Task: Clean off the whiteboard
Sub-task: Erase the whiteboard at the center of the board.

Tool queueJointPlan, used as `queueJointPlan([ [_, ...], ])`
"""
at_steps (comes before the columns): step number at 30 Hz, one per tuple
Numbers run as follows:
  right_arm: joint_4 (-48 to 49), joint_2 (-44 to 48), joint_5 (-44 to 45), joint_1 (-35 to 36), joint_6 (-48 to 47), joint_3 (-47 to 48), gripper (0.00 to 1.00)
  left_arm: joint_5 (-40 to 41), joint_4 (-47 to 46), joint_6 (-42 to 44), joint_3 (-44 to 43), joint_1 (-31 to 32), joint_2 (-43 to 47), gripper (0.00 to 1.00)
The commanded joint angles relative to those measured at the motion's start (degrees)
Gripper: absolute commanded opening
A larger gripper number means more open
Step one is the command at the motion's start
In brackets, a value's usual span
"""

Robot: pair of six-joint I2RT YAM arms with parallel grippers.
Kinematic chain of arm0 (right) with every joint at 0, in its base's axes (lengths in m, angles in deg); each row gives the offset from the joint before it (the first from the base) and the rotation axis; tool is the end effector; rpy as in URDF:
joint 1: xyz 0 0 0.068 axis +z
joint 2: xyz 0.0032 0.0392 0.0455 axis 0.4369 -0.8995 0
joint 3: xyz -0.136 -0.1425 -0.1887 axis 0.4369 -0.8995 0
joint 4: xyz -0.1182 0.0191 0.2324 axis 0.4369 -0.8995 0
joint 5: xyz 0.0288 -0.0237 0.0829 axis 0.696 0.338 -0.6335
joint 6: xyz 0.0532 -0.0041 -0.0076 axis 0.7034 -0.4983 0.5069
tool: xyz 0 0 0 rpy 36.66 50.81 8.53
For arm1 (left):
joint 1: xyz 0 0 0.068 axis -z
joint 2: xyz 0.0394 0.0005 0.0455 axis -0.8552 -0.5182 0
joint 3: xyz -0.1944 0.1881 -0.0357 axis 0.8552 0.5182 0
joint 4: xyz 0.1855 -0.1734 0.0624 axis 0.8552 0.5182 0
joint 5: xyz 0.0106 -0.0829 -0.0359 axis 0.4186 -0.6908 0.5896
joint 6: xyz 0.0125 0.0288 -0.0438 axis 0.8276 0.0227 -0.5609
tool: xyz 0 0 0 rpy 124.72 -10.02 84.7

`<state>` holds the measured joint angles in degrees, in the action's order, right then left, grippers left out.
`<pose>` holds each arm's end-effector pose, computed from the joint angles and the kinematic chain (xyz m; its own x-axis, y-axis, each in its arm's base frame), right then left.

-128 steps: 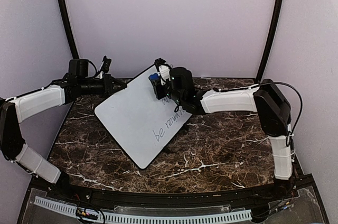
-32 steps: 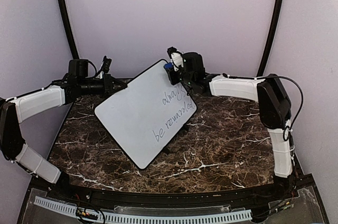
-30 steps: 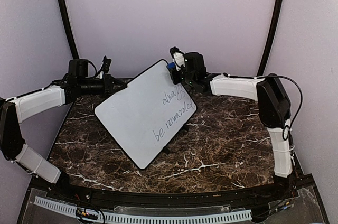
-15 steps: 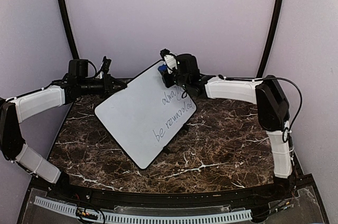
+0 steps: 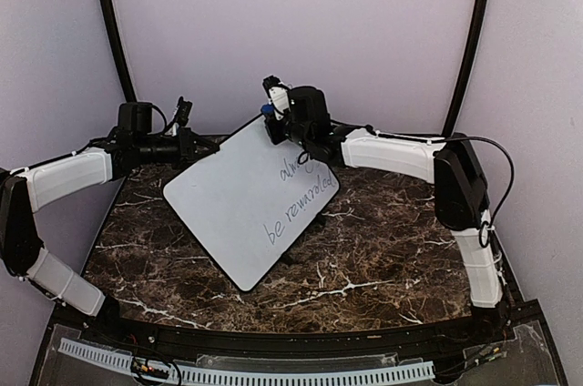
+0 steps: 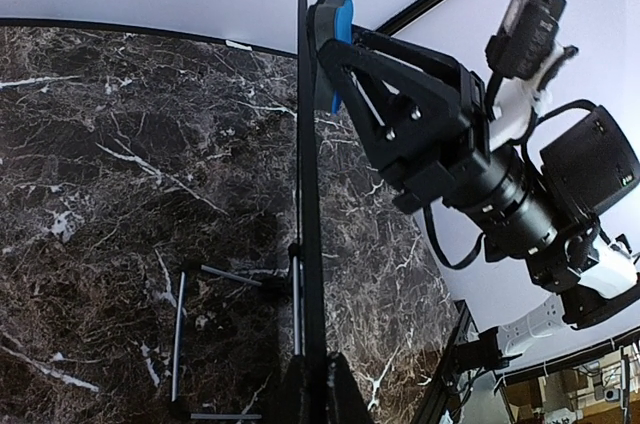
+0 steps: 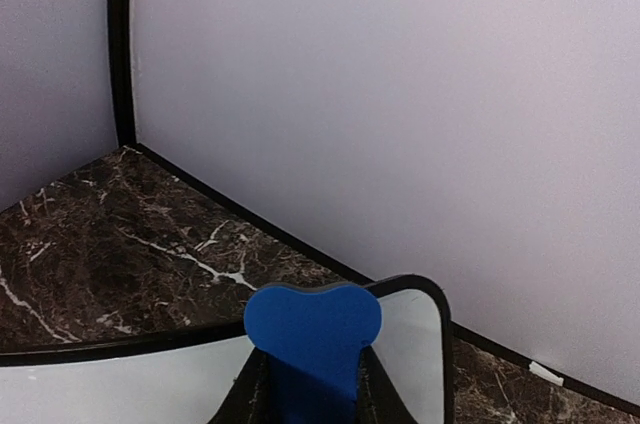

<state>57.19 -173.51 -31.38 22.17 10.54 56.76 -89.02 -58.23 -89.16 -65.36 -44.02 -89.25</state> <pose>0.3691 0.3948 0.2881 -0.0475 -0.2070 -0.9772 -0.5164 0.8425 -0.1533 0.3071 -0.1059 0.2993 -0.6989 -0.2123 -0.6830 0.5185 0.5073 -0.6883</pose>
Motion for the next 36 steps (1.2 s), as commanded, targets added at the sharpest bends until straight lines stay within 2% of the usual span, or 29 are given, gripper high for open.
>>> queueJointPlan([
  [1, -5.34, -4.17, 5.83, -3.77, 1.79, 1.15, 0.20, -8.51, -5.44, 2.16, -0.21, 1.41, 2.63, 0.00],
  [10, -7.64, -3.68, 5.13, -5.67, 0.61, 0.98, 0.20, -8.49, -5.44, 2.09, -0.20, 1.41, 2.55, 0.00],
  [18, -5.89, -1.92, 0.56, -2.14, -3.05, 0.55, 0.20, -8.50, -5.52, 2.00, -0.20, 1.41, 2.37, 0.00],
  [25, -3.53, -1.65, 9.49, 2.05, -6.14, 1.10, 0.20, -8.33, -5.44, 2.17, -0.20, 1.41, 2.62, 0.00],
  [29, -4.62, -0.95, 21.08, 1.52, -1.88, 0.98, 0.20, -8.30, -5.44, 2.09, -0.20, 1.41, 2.66, 0.00],
  [32, -3.62, 2.95, 22.88, -0.57, 2.20, -3.87, 0.20, -8.34, -5.44, 2.04, -0.11, 1.45, 2.79, 0.00],
  [36, 2.28, 12.23, 18.05, -1.75, 3.22, -15.95, 0.20, -8.37, -5.51, 1.91, -0.13, 1.41, 2.72, 0.00],
])
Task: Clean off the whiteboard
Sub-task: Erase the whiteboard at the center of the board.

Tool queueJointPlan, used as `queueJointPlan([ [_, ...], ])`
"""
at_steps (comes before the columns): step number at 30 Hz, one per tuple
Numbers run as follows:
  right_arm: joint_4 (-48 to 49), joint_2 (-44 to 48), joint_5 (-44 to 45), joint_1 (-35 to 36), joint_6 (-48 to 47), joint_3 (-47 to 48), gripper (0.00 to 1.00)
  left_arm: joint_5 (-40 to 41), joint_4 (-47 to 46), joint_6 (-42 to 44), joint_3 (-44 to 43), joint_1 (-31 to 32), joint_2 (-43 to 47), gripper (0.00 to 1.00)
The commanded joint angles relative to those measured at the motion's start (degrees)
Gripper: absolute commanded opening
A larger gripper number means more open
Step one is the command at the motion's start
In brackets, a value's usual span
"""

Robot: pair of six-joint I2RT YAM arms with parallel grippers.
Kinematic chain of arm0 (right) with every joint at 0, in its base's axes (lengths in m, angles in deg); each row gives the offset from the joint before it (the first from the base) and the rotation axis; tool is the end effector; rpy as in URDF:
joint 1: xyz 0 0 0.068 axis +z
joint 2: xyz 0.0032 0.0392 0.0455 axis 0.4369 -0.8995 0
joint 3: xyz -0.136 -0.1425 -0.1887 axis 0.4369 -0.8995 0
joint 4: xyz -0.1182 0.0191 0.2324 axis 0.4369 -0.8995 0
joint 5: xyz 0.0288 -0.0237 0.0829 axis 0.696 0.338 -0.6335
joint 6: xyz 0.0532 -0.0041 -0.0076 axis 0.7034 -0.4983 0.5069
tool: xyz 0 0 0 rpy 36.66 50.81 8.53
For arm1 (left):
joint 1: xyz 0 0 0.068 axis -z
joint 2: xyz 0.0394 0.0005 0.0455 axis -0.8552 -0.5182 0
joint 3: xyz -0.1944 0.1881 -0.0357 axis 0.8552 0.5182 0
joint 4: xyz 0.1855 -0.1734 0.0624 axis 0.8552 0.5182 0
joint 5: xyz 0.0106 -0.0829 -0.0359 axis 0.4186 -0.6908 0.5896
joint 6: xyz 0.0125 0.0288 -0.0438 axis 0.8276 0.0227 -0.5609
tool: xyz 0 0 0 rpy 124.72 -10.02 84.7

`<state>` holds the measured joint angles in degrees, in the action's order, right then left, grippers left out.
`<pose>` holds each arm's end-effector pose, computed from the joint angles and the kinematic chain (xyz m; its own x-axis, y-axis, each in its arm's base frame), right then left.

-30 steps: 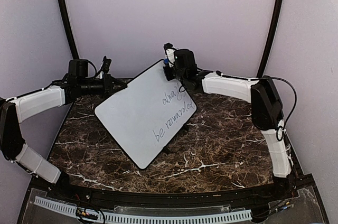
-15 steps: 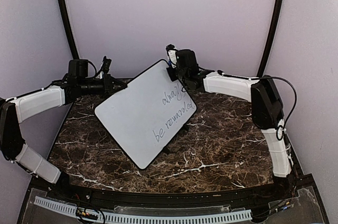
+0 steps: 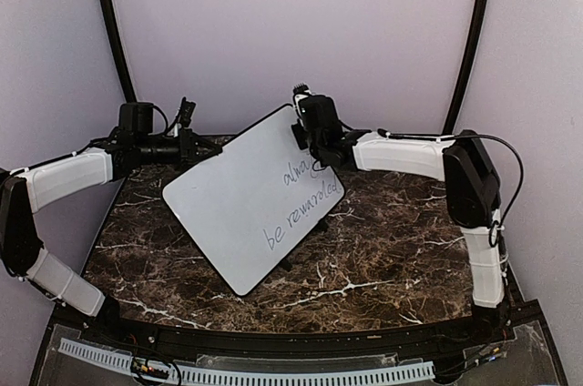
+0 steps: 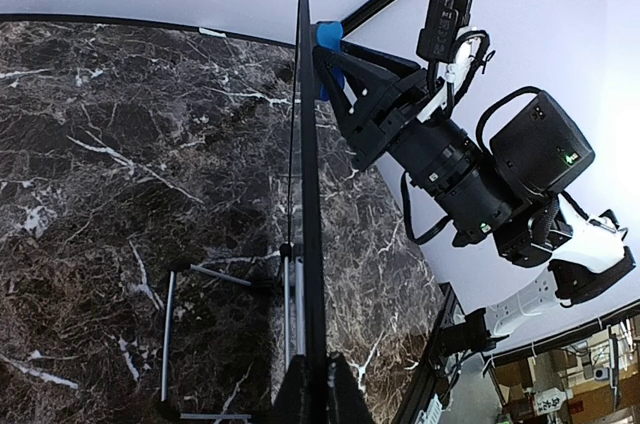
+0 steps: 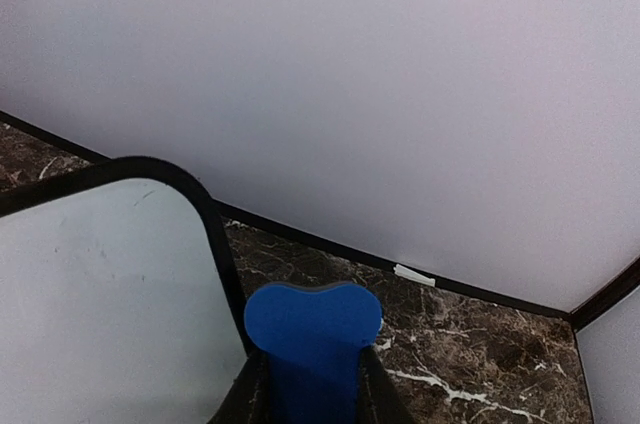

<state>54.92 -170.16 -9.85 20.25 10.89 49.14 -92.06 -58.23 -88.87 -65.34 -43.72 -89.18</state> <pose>0.3745 0.3574 0.2682 -0.1692 -0.2902 -0.9419 -0.1546 0.9517 -0.2654 0.3047 -0.1085 0.3000 -0.7096 -0.1827 -0.6805 0.5465 0.4669 -0.6953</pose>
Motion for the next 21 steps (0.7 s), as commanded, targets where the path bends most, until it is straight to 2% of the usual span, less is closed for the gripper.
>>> queueJointPlan([
  [1, 6.14, 11.12, -5.37, 0.22, 2.79, -10.90, 0.20, -5.32, -5.56, 1.58, -0.15, 1.10, 2.63, 0.00],
  [4, 8.57, 16.15, -9.78, 0.41, 3.89, -16.45, 0.20, -5.33, -5.61, 1.54, -0.14, 1.10, 2.63, 0.00],
  [9, 9.01, 20.35, -10.22, 1.31, 5.77, -21.91, 0.20, -5.20, -5.61, 1.54, -0.13, 1.10, 2.62, 0.00],
  [12, 11.27, 22.94, -13.58, 2.22, 5.85, -26.90, 0.20, -5.15, -5.57, 1.60, -0.14, 1.10, 2.65, 0.00],
  [21, 18.52, 22.59, -25.49, 5.07, 5.85, -36.38, 0.20, -5.20, -5.70, 1.45, -0.03, 1.11, 2.41, 0.00],
])
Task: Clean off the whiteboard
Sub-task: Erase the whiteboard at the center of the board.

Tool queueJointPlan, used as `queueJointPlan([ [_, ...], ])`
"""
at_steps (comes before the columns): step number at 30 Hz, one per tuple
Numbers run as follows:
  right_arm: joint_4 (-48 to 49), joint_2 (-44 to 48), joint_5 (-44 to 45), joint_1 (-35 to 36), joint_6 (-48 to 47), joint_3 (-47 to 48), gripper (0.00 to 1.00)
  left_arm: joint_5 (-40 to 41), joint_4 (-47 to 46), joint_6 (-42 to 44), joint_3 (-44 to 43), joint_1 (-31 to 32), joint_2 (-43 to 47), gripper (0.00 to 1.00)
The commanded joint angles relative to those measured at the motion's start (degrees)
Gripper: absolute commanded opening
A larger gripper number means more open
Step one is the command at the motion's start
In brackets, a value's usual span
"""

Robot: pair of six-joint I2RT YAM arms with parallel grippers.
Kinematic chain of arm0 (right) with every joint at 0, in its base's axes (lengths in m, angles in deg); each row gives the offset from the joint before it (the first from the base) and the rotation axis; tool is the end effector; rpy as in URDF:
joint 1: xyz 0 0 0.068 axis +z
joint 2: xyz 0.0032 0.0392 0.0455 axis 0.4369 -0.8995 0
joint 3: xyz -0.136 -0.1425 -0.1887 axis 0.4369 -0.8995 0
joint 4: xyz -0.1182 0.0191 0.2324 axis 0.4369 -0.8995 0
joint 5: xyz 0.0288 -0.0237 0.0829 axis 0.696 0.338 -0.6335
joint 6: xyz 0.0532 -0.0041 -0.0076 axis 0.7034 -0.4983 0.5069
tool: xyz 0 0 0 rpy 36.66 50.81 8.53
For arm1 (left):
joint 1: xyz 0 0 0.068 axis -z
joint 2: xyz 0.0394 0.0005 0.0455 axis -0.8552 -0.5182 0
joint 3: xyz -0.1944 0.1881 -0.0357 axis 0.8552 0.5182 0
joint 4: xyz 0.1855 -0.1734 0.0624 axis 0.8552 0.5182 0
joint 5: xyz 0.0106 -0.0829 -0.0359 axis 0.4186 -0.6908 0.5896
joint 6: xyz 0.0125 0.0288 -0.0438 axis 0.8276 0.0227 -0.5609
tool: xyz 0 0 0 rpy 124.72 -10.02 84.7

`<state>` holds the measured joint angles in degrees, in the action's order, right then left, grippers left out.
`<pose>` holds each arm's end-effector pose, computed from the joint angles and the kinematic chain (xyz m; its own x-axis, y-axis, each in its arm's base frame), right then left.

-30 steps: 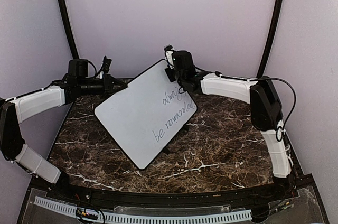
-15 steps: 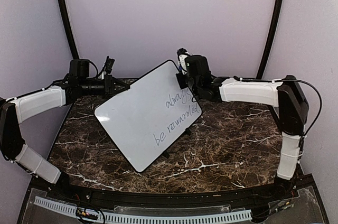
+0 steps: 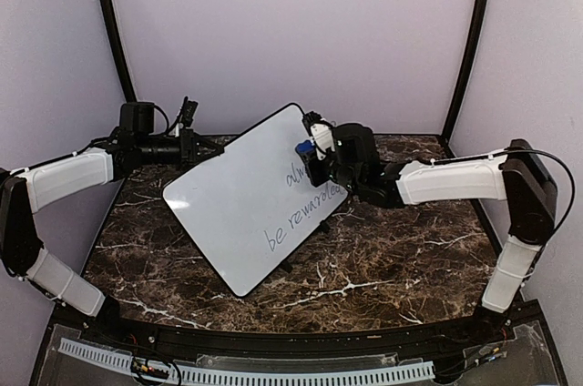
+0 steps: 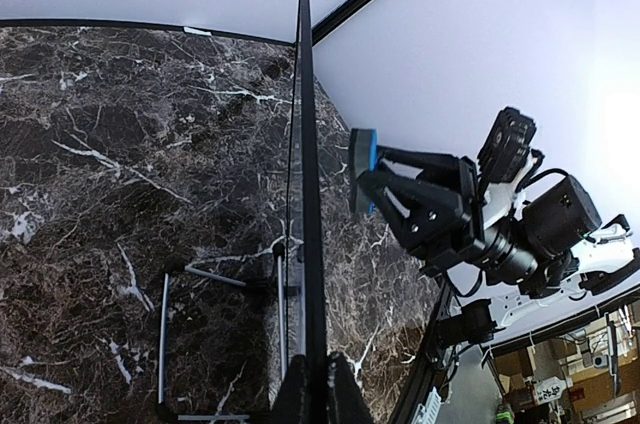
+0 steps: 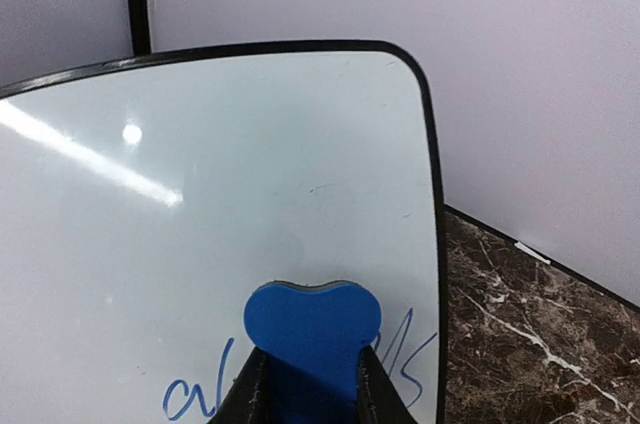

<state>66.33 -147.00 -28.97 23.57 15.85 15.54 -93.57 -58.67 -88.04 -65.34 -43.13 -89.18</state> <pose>0.2790 0.3076 0.2651 -0.1543 -0.2030 -0.9670 -0.5001 0.8601 -0.1008 0.3031 -0.1121 0.3009 -0.7040 -0.1584 -0.6923 0.5762 0.4424 -0.6872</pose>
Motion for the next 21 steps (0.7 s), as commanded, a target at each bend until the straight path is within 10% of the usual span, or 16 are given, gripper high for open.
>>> queueJointPlan([
  [1, 8.24, -1.56, -7.20, 2.48, 0.84, -3.23, 0.20, -3.69, -5.31, 0.62, -0.04, 0.51, 2.40, 0.00],
  [21, 15.54, -10.29, -10.61, 18.08, -2.94, -4.69, 0.20, -3.61, -5.35, 0.62, -0.06, 0.51, 2.47, 0.00],
])
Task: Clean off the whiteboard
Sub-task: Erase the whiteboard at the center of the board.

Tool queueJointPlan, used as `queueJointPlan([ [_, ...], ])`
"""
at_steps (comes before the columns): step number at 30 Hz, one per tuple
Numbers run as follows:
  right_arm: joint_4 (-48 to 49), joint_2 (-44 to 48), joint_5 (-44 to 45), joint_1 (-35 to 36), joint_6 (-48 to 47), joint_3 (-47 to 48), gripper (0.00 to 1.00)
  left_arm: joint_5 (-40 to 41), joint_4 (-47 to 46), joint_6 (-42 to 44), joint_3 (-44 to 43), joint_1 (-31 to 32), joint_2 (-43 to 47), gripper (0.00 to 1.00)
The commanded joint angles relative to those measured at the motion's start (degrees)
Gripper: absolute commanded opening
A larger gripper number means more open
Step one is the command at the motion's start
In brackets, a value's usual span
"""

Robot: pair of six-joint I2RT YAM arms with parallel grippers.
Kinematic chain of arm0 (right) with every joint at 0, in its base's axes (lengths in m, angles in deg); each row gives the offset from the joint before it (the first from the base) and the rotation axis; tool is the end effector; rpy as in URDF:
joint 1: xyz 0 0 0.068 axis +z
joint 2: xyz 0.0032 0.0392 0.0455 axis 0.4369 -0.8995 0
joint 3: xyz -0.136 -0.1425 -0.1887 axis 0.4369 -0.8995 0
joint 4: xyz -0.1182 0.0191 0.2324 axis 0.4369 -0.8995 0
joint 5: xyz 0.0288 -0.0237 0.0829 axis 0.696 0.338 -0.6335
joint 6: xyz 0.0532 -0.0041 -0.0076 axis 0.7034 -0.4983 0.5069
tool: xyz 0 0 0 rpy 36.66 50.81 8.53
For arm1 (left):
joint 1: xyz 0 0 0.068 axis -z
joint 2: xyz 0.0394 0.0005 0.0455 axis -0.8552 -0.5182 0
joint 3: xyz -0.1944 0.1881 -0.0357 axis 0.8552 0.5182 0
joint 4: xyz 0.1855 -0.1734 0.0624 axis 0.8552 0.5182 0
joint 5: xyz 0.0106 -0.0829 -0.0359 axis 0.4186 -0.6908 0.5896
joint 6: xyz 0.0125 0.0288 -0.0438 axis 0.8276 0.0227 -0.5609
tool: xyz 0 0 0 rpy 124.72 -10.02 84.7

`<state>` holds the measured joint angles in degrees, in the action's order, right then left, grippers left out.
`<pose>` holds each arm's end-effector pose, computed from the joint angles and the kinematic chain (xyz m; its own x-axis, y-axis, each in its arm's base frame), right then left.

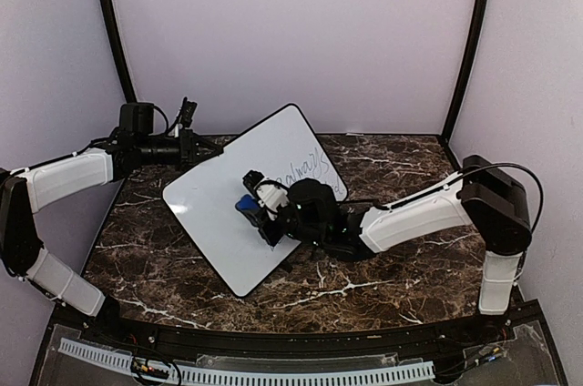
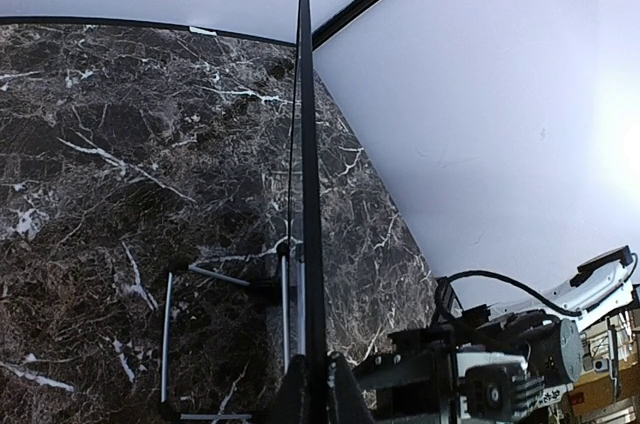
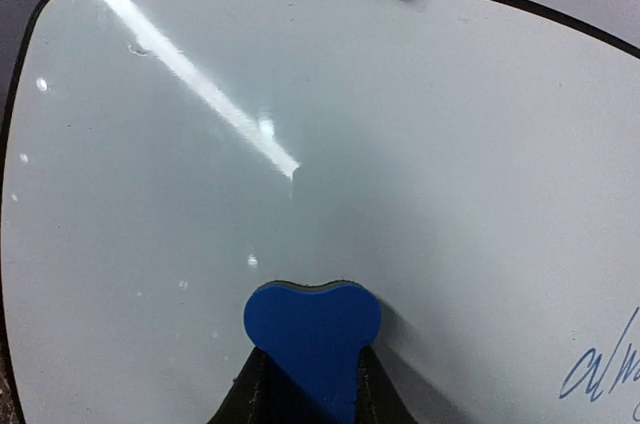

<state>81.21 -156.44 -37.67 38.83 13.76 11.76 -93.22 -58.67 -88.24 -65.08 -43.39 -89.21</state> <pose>0.1917 0.3897 0.2032 -0.0524 -0.2306 -0.9716 -0.8081 0.5815 -0.0944 0.3035 -0.1106 0.2992 -0.7073 -0.1650 -0.6874 0.5662 0.4500 -0.6906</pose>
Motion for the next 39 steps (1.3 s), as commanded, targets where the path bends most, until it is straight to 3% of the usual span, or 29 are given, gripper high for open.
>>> queueJointPlan([
  [1, 0.46, -0.56, -2.17, 3.46, -0.88, -1.23, 0.20, -3.89, -5.35, 0.82, -0.32, 0.77, 2.54, 0.00],
  [6, -0.04, 0.44, -2.64, 5.40, -0.99, -2.45, 0.20, -3.94, -5.42, 0.65, -0.29, 0.77, 2.70, 0.00],
  [9, -0.02, -0.33, 3.17, 5.04, -1.39, -2.39, 0.20, -3.87, -5.44, 0.64, -0.21, 0.80, 2.98, 0.00],
  [19, -1.31, -2.08, 9.79, -1.22, -0.20, -0.85, 0.20, -3.72, -5.53, 0.64, -0.12, 0.77, 3.27, 0.00],
  [29, 5.57, -0.87, 0.71, 4.16, -3.77, -6.53, 0.20, -3.76, -5.35, 0.82, -0.23, 0.77, 2.97, 0.00],
  [39, 4.81, -1.58, -3.32, 7.33, -4.82, -6.12, 0.20, -3.77, -5.43, 0.73, -0.23, 0.77, 2.85, 0.00],
])
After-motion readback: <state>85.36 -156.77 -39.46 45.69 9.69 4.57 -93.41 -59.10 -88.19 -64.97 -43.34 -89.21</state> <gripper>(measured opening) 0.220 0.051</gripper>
